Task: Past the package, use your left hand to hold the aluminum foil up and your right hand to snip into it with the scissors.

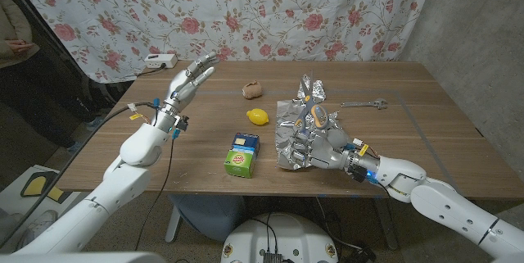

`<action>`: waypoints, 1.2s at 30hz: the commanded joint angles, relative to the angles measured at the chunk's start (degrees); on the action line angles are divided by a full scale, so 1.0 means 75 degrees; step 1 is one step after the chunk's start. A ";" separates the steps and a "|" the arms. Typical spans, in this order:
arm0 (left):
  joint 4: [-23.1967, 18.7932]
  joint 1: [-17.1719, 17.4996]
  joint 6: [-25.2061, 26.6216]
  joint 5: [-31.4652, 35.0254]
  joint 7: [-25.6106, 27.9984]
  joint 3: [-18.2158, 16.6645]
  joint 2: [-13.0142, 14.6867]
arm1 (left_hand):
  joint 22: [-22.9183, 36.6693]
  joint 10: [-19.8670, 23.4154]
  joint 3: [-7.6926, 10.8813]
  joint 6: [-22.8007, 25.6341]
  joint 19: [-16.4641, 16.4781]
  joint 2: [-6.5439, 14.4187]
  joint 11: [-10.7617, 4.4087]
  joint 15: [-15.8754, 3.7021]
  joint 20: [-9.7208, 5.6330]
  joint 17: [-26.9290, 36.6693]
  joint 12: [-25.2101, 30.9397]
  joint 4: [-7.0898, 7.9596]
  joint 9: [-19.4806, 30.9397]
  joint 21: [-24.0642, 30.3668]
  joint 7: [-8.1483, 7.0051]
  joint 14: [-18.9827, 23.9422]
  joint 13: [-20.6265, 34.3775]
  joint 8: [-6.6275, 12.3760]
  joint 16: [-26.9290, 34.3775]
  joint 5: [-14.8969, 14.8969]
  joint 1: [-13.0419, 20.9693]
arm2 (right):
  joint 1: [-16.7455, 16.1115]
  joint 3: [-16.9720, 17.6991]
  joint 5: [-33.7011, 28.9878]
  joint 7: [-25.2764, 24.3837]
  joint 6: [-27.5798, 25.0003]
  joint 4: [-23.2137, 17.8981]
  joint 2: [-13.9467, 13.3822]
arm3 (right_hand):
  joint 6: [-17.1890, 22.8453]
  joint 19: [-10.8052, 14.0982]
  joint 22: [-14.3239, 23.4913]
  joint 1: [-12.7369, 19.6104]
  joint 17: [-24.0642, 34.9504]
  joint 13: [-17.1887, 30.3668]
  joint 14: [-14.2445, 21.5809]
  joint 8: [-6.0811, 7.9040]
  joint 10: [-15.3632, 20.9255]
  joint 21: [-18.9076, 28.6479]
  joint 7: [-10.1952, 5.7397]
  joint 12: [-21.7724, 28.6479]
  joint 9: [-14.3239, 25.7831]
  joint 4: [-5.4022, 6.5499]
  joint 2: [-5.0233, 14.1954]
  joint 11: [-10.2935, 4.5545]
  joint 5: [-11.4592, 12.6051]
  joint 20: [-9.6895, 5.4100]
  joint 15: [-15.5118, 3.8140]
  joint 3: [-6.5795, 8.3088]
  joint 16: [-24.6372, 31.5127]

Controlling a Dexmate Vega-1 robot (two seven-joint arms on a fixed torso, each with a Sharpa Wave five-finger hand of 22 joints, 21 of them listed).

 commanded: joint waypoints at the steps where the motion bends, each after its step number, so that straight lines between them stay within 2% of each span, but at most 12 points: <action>1: -0.0039 -0.0017 0.0086 -0.0206 0.0016 0.0064 -0.0123 | 0.0016 0.0019 0.0022 0.0002 0.0059 0.0021 0.0063 -0.0023 -0.0017 -0.0001 0.0019 -0.0009 -0.0001 0.0053 0.0041 0.0077 0.0038 -0.0068 0.0050 -0.0025 -0.0038 | -0.0033 0.0106 -0.0063 0.0097 0.0177 0.0078 -0.0091 | -0.0205 0.0005 -0.0016 0.0168 -0.0018 0.0005 0.0054 0.0041 -0.0188 -0.0041 0.0554 0.0019 0.0011 -0.0053 0.0169 -0.0139 0.0096 0.0002 -0.0583 -0.0039 -0.0033; 5: -0.0060 -0.0019 0.0204 -0.0251 0.0017 0.0106 -0.0131 | 0.0017 -0.0150 -0.0022 -0.0222 0.0088 -0.0027 0.0162 -0.0030 -0.0013 -0.0014 -0.0052 0.0005 -0.0002 0.0055 0.0148 0.0092 0.0039 -0.0210 0.0040 -0.0045 -0.0144 | -0.0088 0.0183 -0.0108 0.0036 0.0187 0.0080 -0.0206 | -0.0229 0.0015 -0.0024 0.0265 -0.0036 0.0003 0.0045 0.0033 -0.0198 -0.0045 0.0546 0.0015 0.0009 -0.0085 0.0216 -0.0137 0.0128 -0.0008 -0.0591 -0.0028 -0.0047; 7: -0.0059 -0.0030 0.0239 -0.0235 -0.0020 0.0139 -0.0109 | 0.0018 -0.0172 -0.0040 -0.0291 0.0081 -0.0038 0.0199 -0.0011 -0.0009 -0.0016 -0.0061 0.0019 -0.0001 0.0048 0.0271 0.0087 0.0040 -0.0250 0.0033 -0.0050 -0.0194 | -0.0158 0.0213 -0.0176 0.0034 0.0252 0.0087 -0.0265 | -0.0264 0.0019 -0.0043 0.0312 -0.0047 0.0002 0.0045 0.0024 -0.0201 -0.0059 0.0541 0.0014 0.0008 -0.0100 0.0239 -0.0152 0.0140 -0.0010 -0.0584 -0.0017 -0.0053; 12: -0.0066 -0.0106 0.0287 0.0051 -0.0059 0.0197 0.0028 | 0.0019 -0.0417 -0.0140 -0.0320 0.0046 -0.0150 0.0375 0.0061 0.0002 -0.0025 -0.0152 0.0057 0.0003 0.0026 0.0336 -0.0022 0.0037 -0.0293 -0.0030 -0.0071 -0.0376 | -0.0432 0.0387 -0.0092 -0.0075 0.0239 -0.0023 -0.0500 | -0.0396 -0.0001 -0.0132 0.0404 -0.0124 -0.0003 -0.0027 -0.0007 -0.0321 -0.0139 0.0579 -0.0016 -0.0003 -0.0129 0.0259 -0.0097 0.0172 -0.0024 -0.0553 -0.0034 -0.0137; 19: 0.0135 -0.0313 0.0188 0.0242 -0.0290 0.0374 0.0086 | 0.0021 -0.0589 -0.0296 -0.0086 -0.0103 -0.0316 0.0375 0.0160 0.0047 -0.0037 -0.0211 0.0121 0.0007 -0.0034 0.0404 -0.0258 0.0026 -0.0242 -0.0130 -0.0080 -0.0642 | -0.0682 0.0637 -0.0088 -0.0091 0.0377 -0.0171 -0.0710 | -0.0521 -0.0010 -0.0241 0.0321 -0.0238 -0.0070 -0.0063 -0.0025 -0.0385 -0.0267 0.0658 -0.0061 -0.0017 -0.0086 0.0212 -0.0014 0.0198 -0.0028 -0.0481 -0.0160 -0.0251; 24: 0.0273 -0.0383 0.0034 0.0445 -0.0354 0.0489 0.0086 | 0.0021 -0.0594 -0.0351 -0.0028 -0.0150 -0.0381 0.0353 0.0138 0.0031 -0.0044 -0.0211 0.0136 0.0010 -0.0047 0.0410 -0.0446 0.0019 -0.0239 -0.0197 -0.0071 -0.0727 | -0.0724 0.0701 -0.0018 -0.0098 0.0319 -0.0231 -0.0761 | -0.0627 0.0024 -0.0253 0.0318 -0.0284 -0.0155 -0.0105 -0.0036 -0.0427 -0.0331 0.0677 -0.0137 -0.0023 -0.0056 0.0269 0.0028 0.0232 -0.0049 -0.0510 -0.0216 -0.0319; 28: 0.0359 -0.0379 -0.0061 0.0475 -0.0416 0.0554 0.0096 | 0.0020 -0.0523 -0.0405 0.0058 -0.0180 -0.0449 0.0224 0.0122 0.0011 -0.0053 -0.0188 0.0141 0.0014 -0.0053 0.0380 -0.0508 0.0005 -0.0225 -0.0206 -0.0055 -0.0796 | -0.0752 0.0773 0.0052 -0.0118 0.0256 -0.0268 -0.0816 | -0.0685 0.0043 -0.0270 0.0381 -0.0301 -0.0284 -0.0100 -0.0032 -0.0421 -0.0396 0.0677 -0.0248 -0.0027 -0.0054 0.0334 0.0025 0.0260 -0.0067 -0.0528 -0.0234 -0.0346; 36: 0.0143 -0.0204 -0.0254 0.1358 -0.0145 0.0523 0.0357 | 0.0016 -0.0589 -0.0397 0.0292 -0.0212 -0.0492 0.0220 0.0137 -0.0008 -0.0098 -0.0243 0.0047 0.0021 -0.0054 0.0214 -0.0752 -0.0041 -0.0178 -0.0271 0.0008 -0.0695 | -0.0766 0.0836 0.0199 -0.0138 0.0095 -0.0293 -0.0828 | -0.0747 0.0050 -0.0248 0.0467 -0.0319 -0.0268 -0.0108 -0.0034 -0.0432 -0.0447 0.0690 -0.0272 -0.0031 -0.0058 0.0396 0.0024 0.0286 -0.0090 -0.0549 -0.0256 -0.0383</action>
